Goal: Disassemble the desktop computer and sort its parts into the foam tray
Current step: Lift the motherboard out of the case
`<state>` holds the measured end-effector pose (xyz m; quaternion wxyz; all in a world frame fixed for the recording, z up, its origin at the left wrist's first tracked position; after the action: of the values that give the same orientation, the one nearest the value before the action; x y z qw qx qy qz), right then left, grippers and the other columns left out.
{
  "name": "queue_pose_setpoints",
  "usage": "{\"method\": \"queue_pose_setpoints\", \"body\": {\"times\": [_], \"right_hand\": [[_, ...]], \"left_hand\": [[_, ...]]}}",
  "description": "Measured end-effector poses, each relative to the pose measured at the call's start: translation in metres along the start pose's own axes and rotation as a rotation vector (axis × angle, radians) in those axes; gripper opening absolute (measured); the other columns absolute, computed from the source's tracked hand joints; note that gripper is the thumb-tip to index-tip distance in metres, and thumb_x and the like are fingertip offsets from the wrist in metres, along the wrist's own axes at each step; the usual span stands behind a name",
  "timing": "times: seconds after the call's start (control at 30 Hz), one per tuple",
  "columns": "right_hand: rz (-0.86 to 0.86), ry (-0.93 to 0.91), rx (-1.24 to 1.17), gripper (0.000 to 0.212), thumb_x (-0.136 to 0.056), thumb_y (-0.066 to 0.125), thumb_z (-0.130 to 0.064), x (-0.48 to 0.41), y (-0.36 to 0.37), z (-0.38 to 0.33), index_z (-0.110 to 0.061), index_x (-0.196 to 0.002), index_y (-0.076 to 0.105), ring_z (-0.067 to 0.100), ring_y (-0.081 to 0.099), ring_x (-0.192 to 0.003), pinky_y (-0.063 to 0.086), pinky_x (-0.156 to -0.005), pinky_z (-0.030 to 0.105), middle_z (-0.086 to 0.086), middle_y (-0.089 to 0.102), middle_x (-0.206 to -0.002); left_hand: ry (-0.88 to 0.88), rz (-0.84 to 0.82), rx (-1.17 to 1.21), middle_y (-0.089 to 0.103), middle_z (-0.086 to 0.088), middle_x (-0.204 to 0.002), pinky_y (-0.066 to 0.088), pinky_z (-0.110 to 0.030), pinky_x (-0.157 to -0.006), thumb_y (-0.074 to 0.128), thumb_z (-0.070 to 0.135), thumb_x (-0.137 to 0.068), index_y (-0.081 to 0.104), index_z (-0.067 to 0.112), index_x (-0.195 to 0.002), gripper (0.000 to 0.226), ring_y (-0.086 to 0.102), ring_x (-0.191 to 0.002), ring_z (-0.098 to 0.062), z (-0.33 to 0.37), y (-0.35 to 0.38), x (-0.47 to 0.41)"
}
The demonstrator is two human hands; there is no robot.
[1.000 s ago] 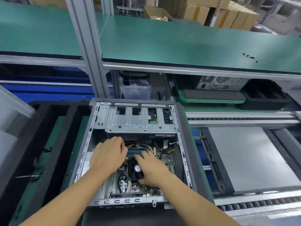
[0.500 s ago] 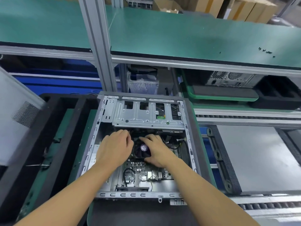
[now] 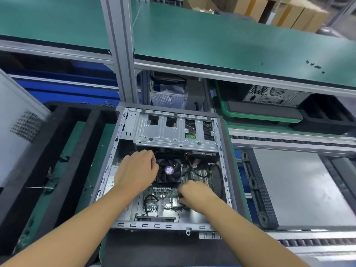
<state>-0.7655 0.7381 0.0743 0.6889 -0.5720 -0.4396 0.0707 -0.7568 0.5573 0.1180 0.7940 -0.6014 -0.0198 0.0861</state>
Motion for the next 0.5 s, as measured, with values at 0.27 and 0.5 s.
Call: {"method": "queue_pose_setpoints", "body": {"times": [0.27,0.5], "right_hand": [[-0.097,-0.132,0.082,0.045,-0.092,0.066,-0.029,-0.003,0.015,-0.013,-0.009,-0.130,0.051,0.032,0.059,-0.106,0.054,-0.080,0.045,0.011,0.053,-0.120],[-0.012,-0.202,0.136,0.035,-0.095,0.060,-0.025,-0.005,0.007,-0.022,-0.013,-0.127,0.054,0.035,0.062,-0.095,0.054,-0.071,0.044,0.013,0.055,-0.115]], "left_hand": [[0.061,-0.018,-0.097,0.060,0.014,-0.089,0.046,-0.033,-0.075,0.037,0.036,-0.094,0.057,0.028,-0.093,0.021,0.054,-0.078,-0.011,0.006,0.003,0.002],[0.092,-0.026,-0.177,0.064,0.014,-0.093,0.040,-0.032,-0.076,0.036,0.037,-0.093,0.060,0.030,-0.095,0.025,0.055,-0.084,-0.012,0.006,0.008,0.004]]}}
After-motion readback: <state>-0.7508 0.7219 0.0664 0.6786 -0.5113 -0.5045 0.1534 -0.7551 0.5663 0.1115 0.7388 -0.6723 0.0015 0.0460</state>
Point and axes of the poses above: each hand's wrist, its own x-axis away from the middle knuckle, its own y-axis out of the palm, z = x × y, the point moved 6 cm from there along -x, towards the middle knuckle
